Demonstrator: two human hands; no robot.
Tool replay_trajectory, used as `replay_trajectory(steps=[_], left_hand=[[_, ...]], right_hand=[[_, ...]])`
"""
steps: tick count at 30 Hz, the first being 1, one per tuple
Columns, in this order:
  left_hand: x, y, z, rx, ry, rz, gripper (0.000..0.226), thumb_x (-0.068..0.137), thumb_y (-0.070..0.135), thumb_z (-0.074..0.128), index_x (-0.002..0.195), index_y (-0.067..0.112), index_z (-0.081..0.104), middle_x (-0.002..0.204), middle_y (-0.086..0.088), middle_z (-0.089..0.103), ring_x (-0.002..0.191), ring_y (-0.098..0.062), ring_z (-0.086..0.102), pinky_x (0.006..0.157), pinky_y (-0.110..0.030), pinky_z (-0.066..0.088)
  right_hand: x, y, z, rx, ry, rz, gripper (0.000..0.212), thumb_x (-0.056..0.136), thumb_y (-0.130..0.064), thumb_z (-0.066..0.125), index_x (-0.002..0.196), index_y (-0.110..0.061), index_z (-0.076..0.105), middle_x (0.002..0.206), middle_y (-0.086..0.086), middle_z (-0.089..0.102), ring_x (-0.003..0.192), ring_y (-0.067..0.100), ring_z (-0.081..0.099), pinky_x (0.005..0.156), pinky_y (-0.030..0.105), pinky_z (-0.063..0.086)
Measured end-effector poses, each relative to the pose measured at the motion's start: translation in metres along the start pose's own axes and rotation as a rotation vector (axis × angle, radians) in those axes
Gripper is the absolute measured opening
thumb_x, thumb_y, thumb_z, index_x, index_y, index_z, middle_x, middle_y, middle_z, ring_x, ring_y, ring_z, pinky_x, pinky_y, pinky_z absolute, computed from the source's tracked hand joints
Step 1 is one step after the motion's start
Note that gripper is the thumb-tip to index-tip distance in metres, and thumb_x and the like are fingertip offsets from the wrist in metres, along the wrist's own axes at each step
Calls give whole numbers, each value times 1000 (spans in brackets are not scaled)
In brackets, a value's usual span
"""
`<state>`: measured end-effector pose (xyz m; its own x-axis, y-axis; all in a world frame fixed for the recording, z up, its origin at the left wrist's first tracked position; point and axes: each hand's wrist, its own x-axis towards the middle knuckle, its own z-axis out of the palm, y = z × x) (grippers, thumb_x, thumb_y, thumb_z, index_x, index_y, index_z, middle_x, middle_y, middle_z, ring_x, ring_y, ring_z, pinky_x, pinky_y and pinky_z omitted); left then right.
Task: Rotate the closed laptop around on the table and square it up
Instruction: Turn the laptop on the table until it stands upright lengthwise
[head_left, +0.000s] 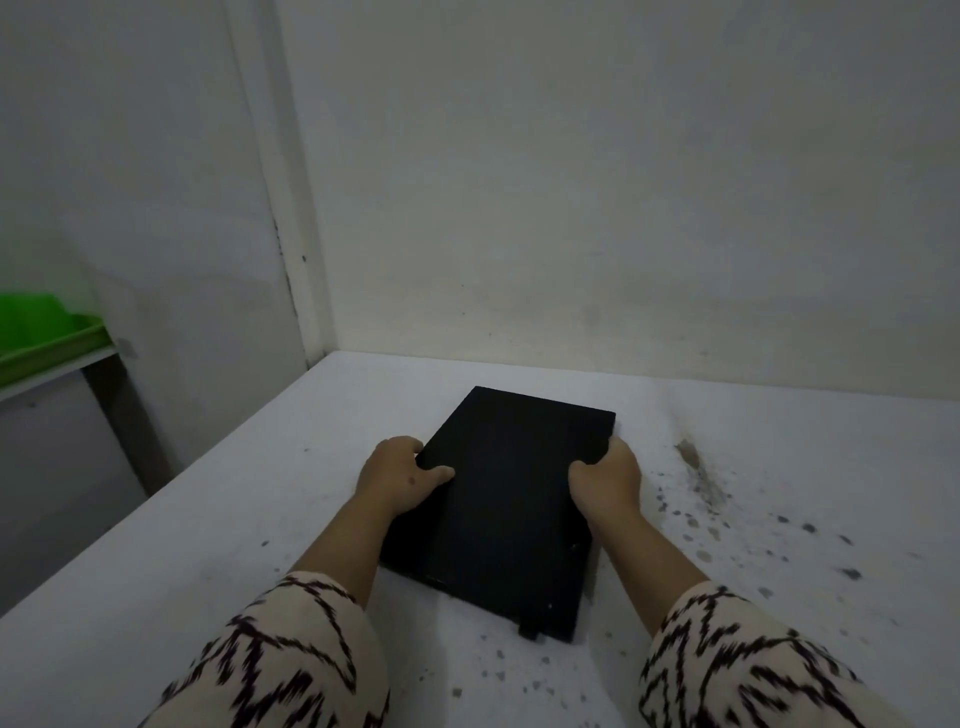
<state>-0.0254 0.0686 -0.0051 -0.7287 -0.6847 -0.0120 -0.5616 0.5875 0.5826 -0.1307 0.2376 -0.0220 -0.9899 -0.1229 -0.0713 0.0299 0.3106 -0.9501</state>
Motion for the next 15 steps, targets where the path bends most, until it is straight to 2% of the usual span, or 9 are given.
replay_trajectory(steps=[2,4,7,9,10,13,15], left_hand=[[-6,-1,1,-47,22,-19,51,85,34,66,123,1,59,127,-15,62,115,-29,59,90,-32,46],[-11,-1,2,-83,40,-31,49,84,34,67,121,2,60,124,-14,63,113,-28,60,89,-32,47],[-17,0,2,-101,57,-53,50,83,35,68,121,2,60,123,-14,64,111,-29,61,90,-34,48],[-20,1,4,-117,59,-75,54,83,35,68,125,3,57,126,-14,62,113,-29,60,91,-34,48],[-22,2,4,-123,61,-85,57,83,36,68,128,3,55,127,-14,61,114,-29,59,92,-34,48],[-26,4,7,-130,70,-114,62,83,37,68,132,4,51,131,-13,58,118,-28,57,92,-32,46],[-28,6,7,-140,76,-128,61,82,37,69,131,4,52,131,-13,59,118,-28,57,88,-31,45]], right_hand=[[5,0,-1,5,-10,1,55,83,3,52,137,-3,44,134,19,55,119,34,56,98,42,52],[8,-1,-2,10,-18,-5,51,83,4,53,133,-1,47,129,20,57,117,35,57,98,44,52],[11,-4,-5,-3,-53,-23,37,84,6,51,120,2,53,113,18,62,106,33,61,83,37,53],[14,-6,-8,-24,-81,-45,23,83,8,50,104,-3,54,101,14,60,95,29,60,73,32,50],[15,-6,-9,-42,-95,-57,22,83,8,50,101,-5,53,101,14,60,93,27,59,72,32,49],[20,-6,-11,-95,-133,-93,35,82,5,52,117,2,55,113,18,63,101,31,62,82,38,55],[21,-6,-13,-147,-172,-121,35,83,4,51,118,0,56,113,18,63,99,30,62,80,35,53]])
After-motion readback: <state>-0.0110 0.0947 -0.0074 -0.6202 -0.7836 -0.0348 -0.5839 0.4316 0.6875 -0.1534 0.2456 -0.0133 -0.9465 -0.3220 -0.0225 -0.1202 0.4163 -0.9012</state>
